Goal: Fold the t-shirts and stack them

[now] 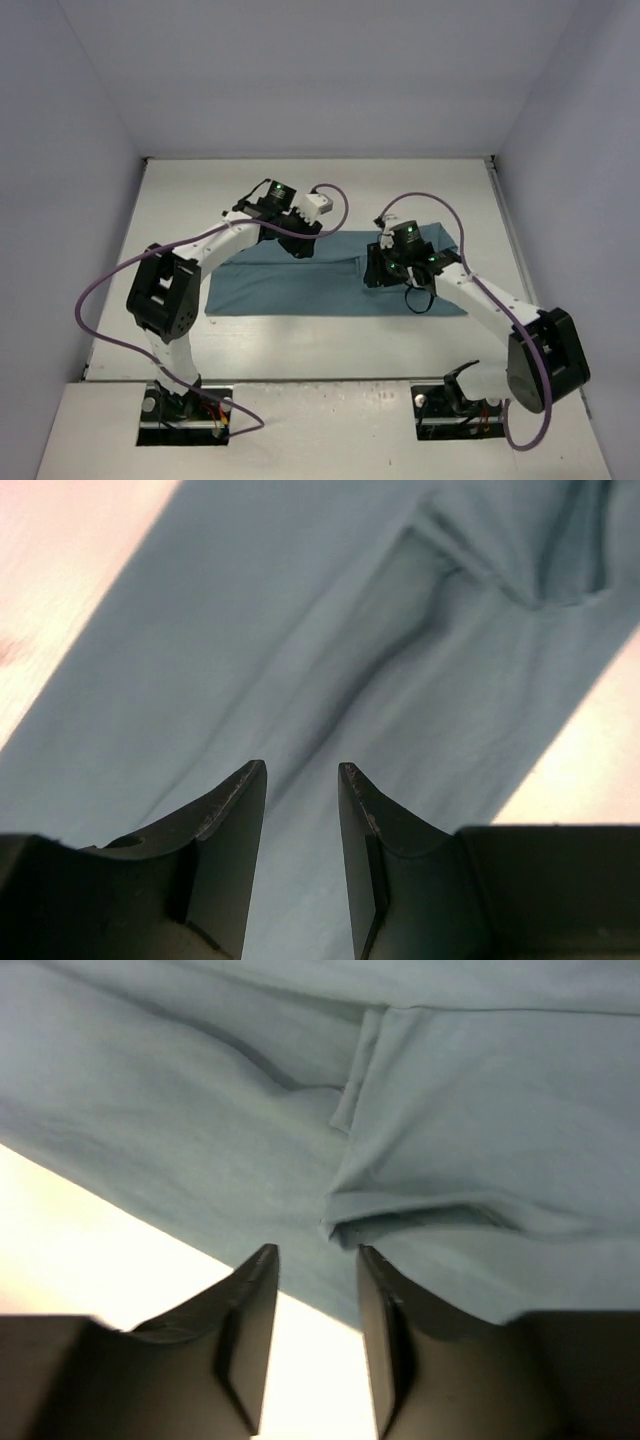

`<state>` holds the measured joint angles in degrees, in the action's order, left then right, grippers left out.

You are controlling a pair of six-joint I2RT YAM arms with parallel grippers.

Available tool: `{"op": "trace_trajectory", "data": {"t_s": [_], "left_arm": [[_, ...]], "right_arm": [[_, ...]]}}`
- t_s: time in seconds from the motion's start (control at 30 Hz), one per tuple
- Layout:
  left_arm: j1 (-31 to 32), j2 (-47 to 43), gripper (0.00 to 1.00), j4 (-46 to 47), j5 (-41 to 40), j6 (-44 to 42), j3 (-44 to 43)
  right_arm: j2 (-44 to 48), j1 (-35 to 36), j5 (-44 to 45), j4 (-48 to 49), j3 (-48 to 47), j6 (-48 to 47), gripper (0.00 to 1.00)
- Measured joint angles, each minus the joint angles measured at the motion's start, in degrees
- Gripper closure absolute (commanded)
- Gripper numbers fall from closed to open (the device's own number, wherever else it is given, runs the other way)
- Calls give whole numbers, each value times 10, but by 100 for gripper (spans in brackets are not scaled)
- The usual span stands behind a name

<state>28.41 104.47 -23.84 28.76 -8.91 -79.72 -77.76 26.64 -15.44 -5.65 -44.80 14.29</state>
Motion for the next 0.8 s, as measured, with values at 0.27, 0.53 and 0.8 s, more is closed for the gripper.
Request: {"op": "trace_trajectory", "data": {"t_s": [0.27,0.53,0.8], "left_arm": [[87,-6,68,17,16,-16,-2],[163,49,67,27,30,-44,-81],[220,118,67,18,33,-97,-115]], "right_arm": [[96,-85,90,-33,3,55,60],[89,-201,109,-60,9,66,61],[57,-281,71,-62,9,40,60]]}}
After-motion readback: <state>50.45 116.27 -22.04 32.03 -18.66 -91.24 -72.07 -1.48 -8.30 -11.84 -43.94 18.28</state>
